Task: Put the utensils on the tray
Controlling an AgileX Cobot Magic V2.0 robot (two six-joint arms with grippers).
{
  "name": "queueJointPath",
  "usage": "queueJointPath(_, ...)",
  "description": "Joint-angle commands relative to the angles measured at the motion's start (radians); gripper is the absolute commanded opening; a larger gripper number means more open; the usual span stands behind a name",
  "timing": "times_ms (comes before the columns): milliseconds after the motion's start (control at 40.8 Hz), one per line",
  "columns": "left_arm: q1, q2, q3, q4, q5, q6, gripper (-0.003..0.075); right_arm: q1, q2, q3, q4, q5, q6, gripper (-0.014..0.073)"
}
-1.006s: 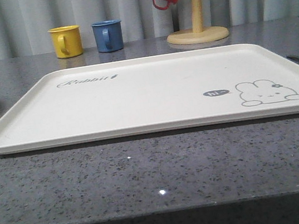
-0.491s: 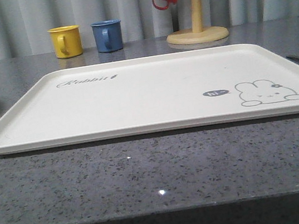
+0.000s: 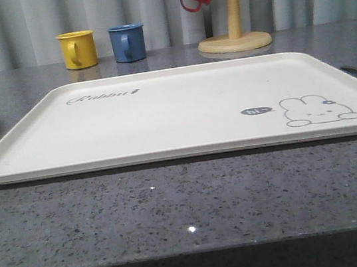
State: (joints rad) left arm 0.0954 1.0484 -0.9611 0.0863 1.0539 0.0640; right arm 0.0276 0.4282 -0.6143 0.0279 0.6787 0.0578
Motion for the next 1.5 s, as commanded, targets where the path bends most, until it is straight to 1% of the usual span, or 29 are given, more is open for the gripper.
queueJointPath(0, 0.099, 0.091, -0.071, -0.133, -0.078, 0.064, 0.0511, -0.007, 0.012, -0.025, -0.011, -0.071, -0.004, 0.0482)
queueJointPath(49, 0.157, 0.151, -0.089, -0.245, -0.087, 0.154, 0.0511, -0.007, 0.012, -0.025, -0.011, -0.071, -0.004, 0.0482)
queueJointPath(98, 0.217, 0.201, -0.103, -0.359, -0.097, 0.216, 0.0511, -0.007, 0.012, -0.025, -0.011, -0.071, -0.004, 0.0482)
queueJointPath(147, 0.263, 0.259, -0.112, -0.445, -0.11, 0.271, 0.0511, -0.007, 0.012, -0.025, -0.011, -0.071, -0.004, 0.0482)
queueJointPath(196, 0.291, 0.294, -0.122, -0.498, -0.114, 0.305, 0.0511, -0.007, 0.012, -0.025, -0.011, -0.071, -0.004, 0.0482)
queueJointPath(294, 0.307, 0.358, -0.141, -0.551, -0.128, 0.328, 0.0511, -0.007, 0.012, -0.025, -0.011, -0.071, -0.004, 0.0482)
queueJointPath(638, 0.307, 0.463, -0.165, -0.561, -0.193, 0.328, 0.0506, -0.007, 0.012, -0.025, -0.011, -0.071, -0.004, 0.0482)
queueJointPath(711, 0.307, 0.472, -0.165, -0.561, -0.189, 0.328, 0.0459, -0.007, 0.012, -0.025, -0.011, -0.071, -0.004, 0.0482)
queueJointPath(785, 0.307, 0.478, -0.165, -0.559, -0.176, 0.328, 0.0375, -0.007, 0.012, -0.025, -0.011, -0.071, -0.004, 0.0482)
queueJointPath(1030, 0.307, 0.478, -0.165, -0.547, -0.165, 0.328, 0.0043, -0.007, 0.012, -0.025, -0.011, -0.071, -0.004, 0.0482)
queueJointPath(1079, 0.307, 0.478, -0.165, -0.547, -0.165, 0.328, -0.0008, -0.007, 0.012, -0.025, -0.011, -0.071, -0.004, 0.0482)
queueJointPath(1104, 0.307, 0.478, -0.165, -0.547, -0.165, 0.328, -0.0019, -0.007, 0.012, -0.025, -0.011, -0.071, -0.004, 0.0482)
queueJointPath(1226, 0.307, 0.476, -0.201, -0.556, -0.138, 0.328, -0.002, -0.007, 0.012, -0.025, -0.011, -0.071, -0.004, 0.0482)
queueJointPath(1373, 0.305, 0.468, -0.307, -0.652, -0.062, 0.328, -0.002, -0.007, 0.012, -0.025, -0.011, -0.071, -0.004, 0.0482)
queueJointPath(1472, 0.274, 0.454, -0.382, -0.71, -0.037, 0.33, -0.002, -0.007, 0.012, -0.025, -0.011, -0.071, -0.004, 0.0482)
